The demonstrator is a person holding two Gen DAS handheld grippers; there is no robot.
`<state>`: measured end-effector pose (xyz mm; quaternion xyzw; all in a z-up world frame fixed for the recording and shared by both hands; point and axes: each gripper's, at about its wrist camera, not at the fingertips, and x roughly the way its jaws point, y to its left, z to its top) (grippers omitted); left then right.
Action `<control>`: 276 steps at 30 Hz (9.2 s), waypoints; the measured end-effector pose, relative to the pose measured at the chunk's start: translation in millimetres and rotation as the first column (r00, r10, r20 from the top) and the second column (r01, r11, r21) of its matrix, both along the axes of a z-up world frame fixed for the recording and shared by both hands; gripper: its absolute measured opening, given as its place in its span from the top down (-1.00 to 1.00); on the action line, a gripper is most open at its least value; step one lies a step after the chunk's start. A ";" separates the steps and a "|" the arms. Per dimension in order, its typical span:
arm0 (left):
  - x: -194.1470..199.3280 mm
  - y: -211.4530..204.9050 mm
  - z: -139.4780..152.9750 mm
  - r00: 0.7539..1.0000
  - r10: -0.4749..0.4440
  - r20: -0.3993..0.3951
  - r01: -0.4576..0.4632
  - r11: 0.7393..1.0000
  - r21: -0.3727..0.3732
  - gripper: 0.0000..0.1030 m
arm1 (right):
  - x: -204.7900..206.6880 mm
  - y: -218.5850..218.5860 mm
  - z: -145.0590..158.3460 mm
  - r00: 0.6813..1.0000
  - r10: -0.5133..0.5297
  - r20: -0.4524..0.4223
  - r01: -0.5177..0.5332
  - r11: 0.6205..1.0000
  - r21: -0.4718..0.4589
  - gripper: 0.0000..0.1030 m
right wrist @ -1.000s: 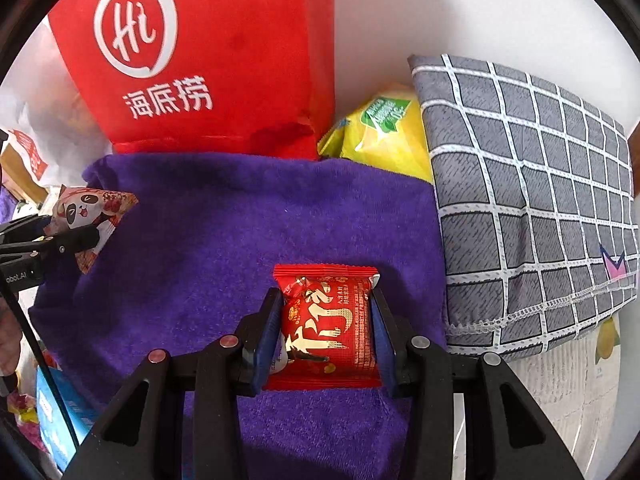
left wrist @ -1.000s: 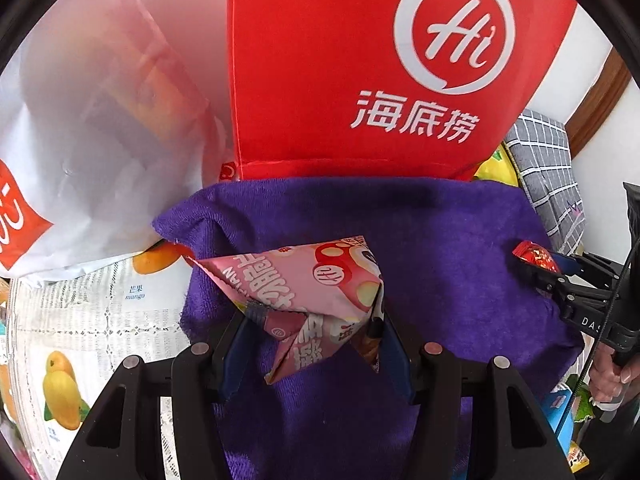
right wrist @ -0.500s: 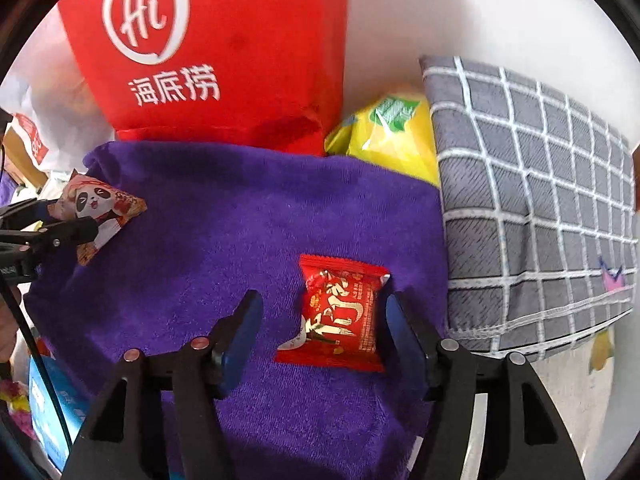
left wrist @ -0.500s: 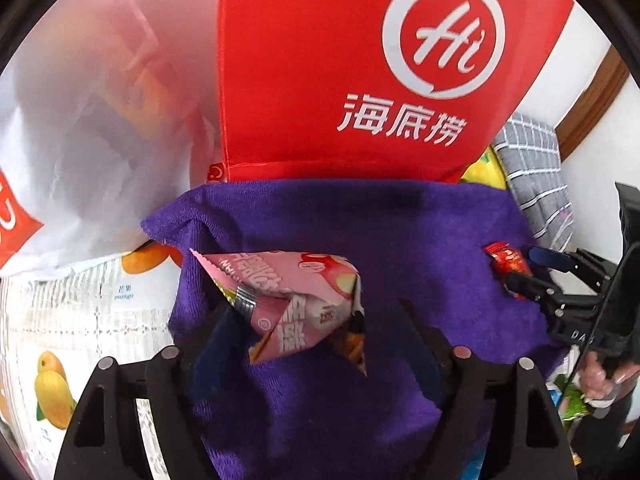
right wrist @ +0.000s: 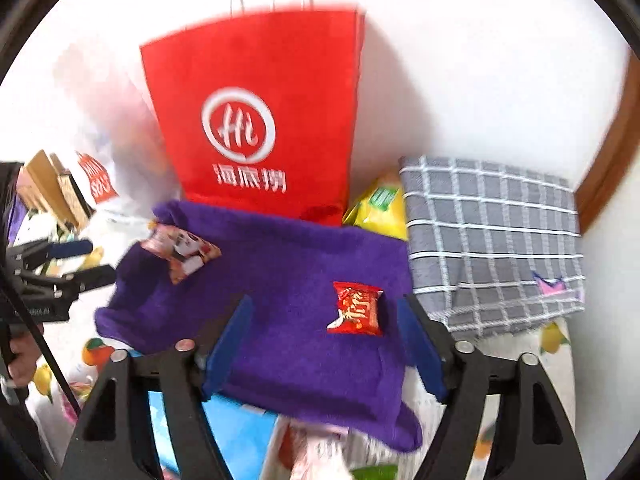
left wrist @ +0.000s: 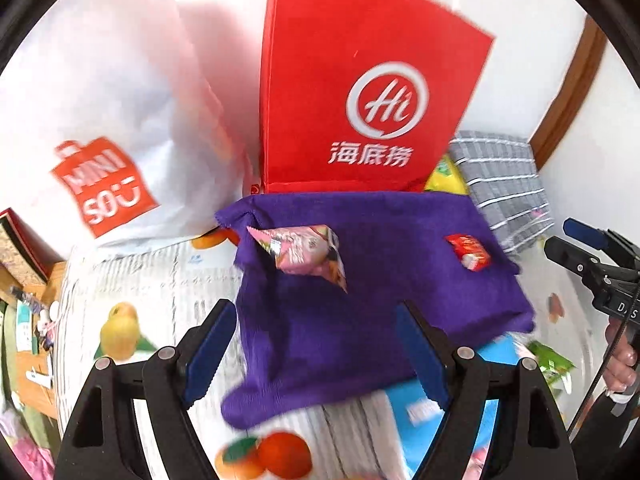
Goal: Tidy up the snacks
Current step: 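Withdraw both grippers from the towel back toward the snack pile, then grasp the green snack packet with the right gripper while the left grasps the pink bag, then carry the green packet onto the purple towel with the right gripper and release, then lower the large pink bag onto the purple towel and open the left gripper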
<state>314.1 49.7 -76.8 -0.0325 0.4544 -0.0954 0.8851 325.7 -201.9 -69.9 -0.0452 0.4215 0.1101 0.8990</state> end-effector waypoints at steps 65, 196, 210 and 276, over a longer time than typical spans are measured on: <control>-140.7 8.6 -95.6 0.984 0.177 -0.008 -0.176 0.973 -0.146 -0.18 | -133.0 -93.7 -124.8 0.997 -0.078 0.007 0.076 0.990 0.120 0.41; -78.1 40.1 -41.8 0.943 0.262 0.206 -0.224 0.956 -0.189 -0.08 | -16.0 -31.4 -94.3 0.978 -0.205 -0.031 0.202 0.908 0.368 0.43; -75.0 40.2 -45.8 0.950 0.251 0.185 -0.214 0.956 -0.198 -0.08 | -6.7 -40.4 -104.4 0.970 -0.215 -0.116 0.244 0.873 0.423 0.12; -68.0 2.2 -50.8 0.986 0.133 0.098 -0.124 0.988 -0.093 -0.64 | -71.3 -40.6 -38.4 0.979 -0.131 0.158 0.064 0.926 0.372 -0.07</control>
